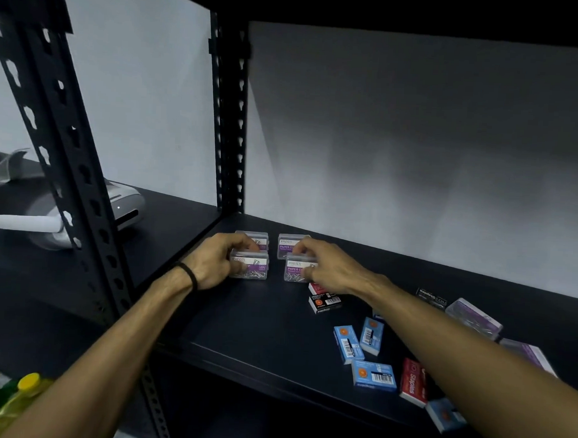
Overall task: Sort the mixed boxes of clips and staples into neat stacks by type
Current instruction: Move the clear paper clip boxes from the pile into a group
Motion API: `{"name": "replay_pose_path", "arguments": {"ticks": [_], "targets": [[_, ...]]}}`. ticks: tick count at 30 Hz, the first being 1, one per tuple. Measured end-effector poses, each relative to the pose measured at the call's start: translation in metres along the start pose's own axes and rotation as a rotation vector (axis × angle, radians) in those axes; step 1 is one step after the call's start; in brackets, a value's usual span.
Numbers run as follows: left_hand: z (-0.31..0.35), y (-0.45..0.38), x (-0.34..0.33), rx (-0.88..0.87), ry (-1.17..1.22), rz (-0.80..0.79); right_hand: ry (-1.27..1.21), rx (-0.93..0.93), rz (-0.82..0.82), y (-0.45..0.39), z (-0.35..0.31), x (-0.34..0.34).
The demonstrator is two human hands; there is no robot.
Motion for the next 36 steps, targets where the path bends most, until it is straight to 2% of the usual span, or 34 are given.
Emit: {"name": "replay_pose_path", "arguments": {"ticks": [13, 19, 23, 28, 31, 36], "targets": [[0.005, 0.002, -0.003, 0.001, -0.034, 0.008, -0.003, 0.015, 0.007, -0.004, -0.002, -0.002], [0.012, 0.003, -0.003, -0.001, -0.067, 0.010, 0.037, 0.026, 0.067, 0.002, -0.004, 0.001], [0.036, 0.006, 0.001, -0.017, -0.195, 0.094, 0.078, 0.020, 0.109, 0.015, -0.002, 0.008], [0.082, -0.001, -0.013, -0.139, -0.208, 0.193, 0.143, 0.003, 0.190, 0.050, 0.008, 0.030], [0.108, -0.019, -0.039, -0.196, -0.150, 0.145, 0.145, -0.046, 0.230, 0.081, 0.026, 0.045], [0.153, -0.050, -0.106, -0.268, -0.174, -0.043, 0.117, -0.151, 0.258, 0.142, 0.067, 0.058]]}}
Point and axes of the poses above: each hand's wrist, its own y-axis away from the middle knuckle, its own x-axis out of the back of the hand, z = x × y, the point moved 5 cm from there along -y, towards the middle knuckle, and after that the axes turned 15 degrees about -z, right-handed, at the moved point
